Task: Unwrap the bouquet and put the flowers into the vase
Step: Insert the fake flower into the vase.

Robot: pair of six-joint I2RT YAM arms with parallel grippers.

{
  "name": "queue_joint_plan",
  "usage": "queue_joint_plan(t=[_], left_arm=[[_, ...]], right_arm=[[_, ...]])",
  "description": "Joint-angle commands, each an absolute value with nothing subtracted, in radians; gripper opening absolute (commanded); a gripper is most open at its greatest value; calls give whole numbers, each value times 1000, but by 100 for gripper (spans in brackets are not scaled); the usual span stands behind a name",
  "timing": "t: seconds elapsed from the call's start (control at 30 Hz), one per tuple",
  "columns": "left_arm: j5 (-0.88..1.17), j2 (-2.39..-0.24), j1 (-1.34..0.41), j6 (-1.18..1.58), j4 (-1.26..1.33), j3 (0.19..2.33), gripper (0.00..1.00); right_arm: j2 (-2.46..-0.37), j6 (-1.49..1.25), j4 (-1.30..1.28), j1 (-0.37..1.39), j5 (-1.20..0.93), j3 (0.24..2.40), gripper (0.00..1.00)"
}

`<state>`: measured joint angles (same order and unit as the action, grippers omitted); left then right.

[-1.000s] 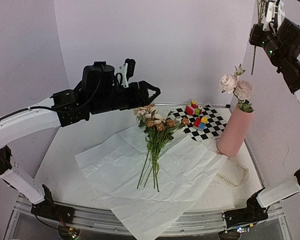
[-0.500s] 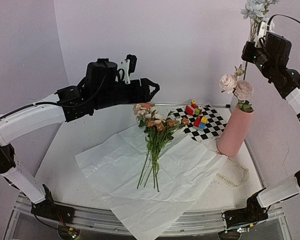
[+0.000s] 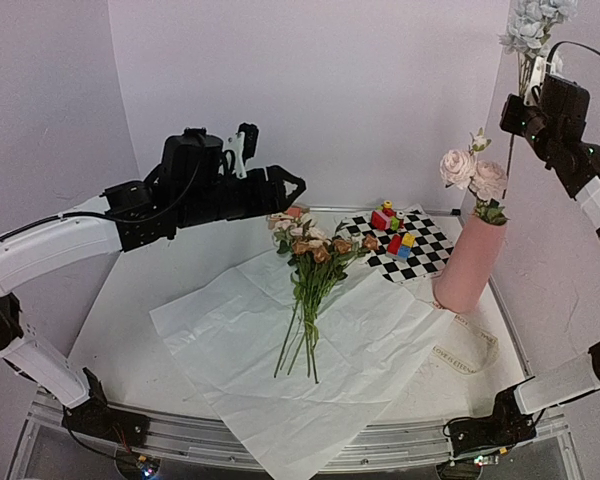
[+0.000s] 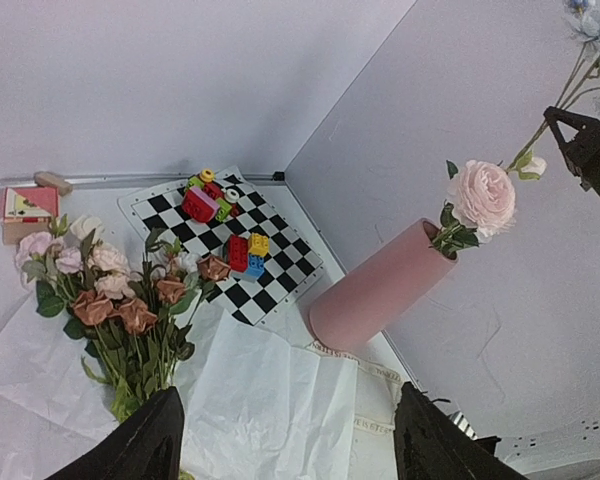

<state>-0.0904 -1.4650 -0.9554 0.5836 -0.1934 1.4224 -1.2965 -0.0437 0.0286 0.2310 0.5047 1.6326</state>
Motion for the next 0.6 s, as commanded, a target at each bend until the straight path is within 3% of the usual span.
queue_joint_plan(t=[0.0, 0.57], left_arm=[[-108, -1373, -956, 669, -190, 1387, 73], [-106, -1316, -956, 801, -228, 1303, 73]], right_arm=[[-1307, -19, 67, 213, 473, 1707, 0], [-1269, -129, 92, 164, 361, 1490, 0]])
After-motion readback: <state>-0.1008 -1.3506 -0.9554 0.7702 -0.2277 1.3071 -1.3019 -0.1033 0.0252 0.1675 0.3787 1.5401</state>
